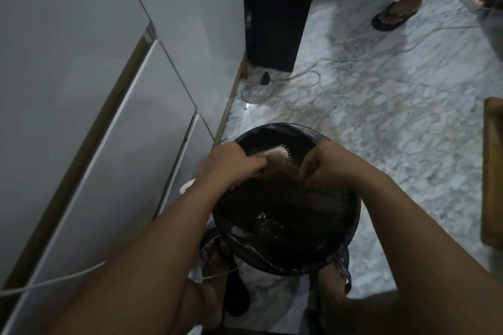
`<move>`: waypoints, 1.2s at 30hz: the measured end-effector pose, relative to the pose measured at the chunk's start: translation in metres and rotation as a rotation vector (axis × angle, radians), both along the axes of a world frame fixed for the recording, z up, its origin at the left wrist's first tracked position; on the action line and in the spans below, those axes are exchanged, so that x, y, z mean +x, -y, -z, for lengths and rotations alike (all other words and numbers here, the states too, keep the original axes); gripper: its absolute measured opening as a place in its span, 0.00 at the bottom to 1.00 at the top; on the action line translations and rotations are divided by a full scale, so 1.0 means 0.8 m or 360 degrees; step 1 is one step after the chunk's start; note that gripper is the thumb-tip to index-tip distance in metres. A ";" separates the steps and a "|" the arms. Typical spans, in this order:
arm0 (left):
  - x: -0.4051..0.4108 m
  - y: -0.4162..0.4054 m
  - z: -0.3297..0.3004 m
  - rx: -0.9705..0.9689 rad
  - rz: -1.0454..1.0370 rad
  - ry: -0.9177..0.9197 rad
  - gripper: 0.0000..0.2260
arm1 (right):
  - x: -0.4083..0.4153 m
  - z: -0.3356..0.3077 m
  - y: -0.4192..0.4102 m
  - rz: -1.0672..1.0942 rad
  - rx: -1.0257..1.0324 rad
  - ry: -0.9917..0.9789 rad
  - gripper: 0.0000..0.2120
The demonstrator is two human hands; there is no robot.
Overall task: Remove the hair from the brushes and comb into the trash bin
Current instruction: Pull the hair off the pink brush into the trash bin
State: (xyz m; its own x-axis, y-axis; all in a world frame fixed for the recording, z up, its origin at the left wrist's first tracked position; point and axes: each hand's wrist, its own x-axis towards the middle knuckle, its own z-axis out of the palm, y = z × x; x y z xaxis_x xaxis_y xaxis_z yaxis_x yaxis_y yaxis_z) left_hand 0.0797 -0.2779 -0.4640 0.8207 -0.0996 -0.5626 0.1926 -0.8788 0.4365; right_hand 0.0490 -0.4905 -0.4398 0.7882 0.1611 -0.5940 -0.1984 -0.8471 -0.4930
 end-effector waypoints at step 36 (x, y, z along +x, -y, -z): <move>-0.001 0.014 -0.010 -0.0004 -0.0109 0.0410 0.18 | 0.007 0.003 -0.032 0.0467 0.0214 0.0507 0.24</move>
State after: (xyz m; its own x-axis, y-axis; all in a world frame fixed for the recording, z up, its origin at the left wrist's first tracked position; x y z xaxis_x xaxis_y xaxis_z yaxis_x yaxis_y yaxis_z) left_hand 0.0791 -0.2892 -0.4562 0.9418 -0.0401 -0.3338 0.1337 -0.8664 0.4811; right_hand 0.0545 -0.4651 -0.4425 0.9521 -0.0373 -0.3036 -0.2411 -0.7022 -0.6699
